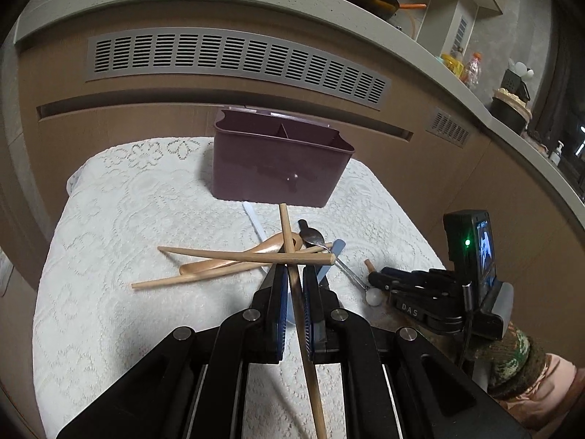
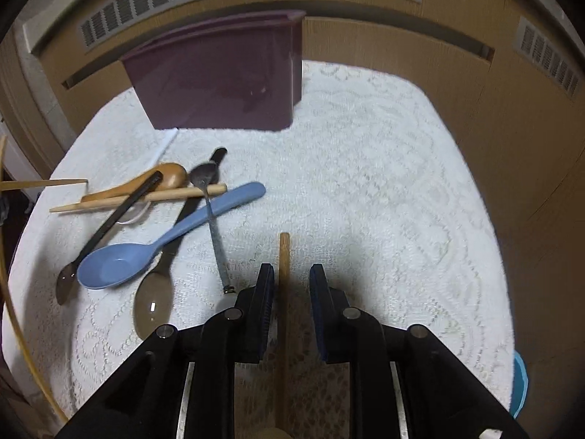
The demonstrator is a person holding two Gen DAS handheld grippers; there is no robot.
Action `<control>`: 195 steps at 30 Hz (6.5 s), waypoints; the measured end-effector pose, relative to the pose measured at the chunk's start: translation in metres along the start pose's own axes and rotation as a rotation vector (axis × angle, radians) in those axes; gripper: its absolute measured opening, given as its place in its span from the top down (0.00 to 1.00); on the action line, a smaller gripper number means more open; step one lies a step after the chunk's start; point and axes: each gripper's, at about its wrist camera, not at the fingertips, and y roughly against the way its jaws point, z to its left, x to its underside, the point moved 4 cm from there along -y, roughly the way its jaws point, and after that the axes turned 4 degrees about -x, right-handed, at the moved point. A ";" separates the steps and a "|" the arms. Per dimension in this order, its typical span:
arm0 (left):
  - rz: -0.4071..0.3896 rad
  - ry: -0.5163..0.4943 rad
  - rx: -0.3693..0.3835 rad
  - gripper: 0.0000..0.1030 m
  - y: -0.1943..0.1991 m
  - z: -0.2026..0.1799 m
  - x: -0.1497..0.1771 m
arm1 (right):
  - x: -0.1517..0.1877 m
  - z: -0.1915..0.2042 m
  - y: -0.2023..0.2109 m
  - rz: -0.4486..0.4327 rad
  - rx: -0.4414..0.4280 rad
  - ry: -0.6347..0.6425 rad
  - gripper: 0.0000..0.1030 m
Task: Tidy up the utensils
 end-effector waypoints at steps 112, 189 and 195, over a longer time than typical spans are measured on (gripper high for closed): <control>0.018 0.030 -0.143 0.56 -0.033 0.086 -0.024 | -0.056 0.053 -0.020 0.057 -0.202 0.261 0.66; 0.164 -0.246 0.046 0.88 -0.058 -0.028 0.012 | -0.061 0.037 0.144 -0.350 -0.221 0.188 0.80; 0.290 -0.249 0.071 0.83 -0.104 -0.033 0.016 | -0.055 0.038 0.131 -0.309 -0.236 0.185 0.80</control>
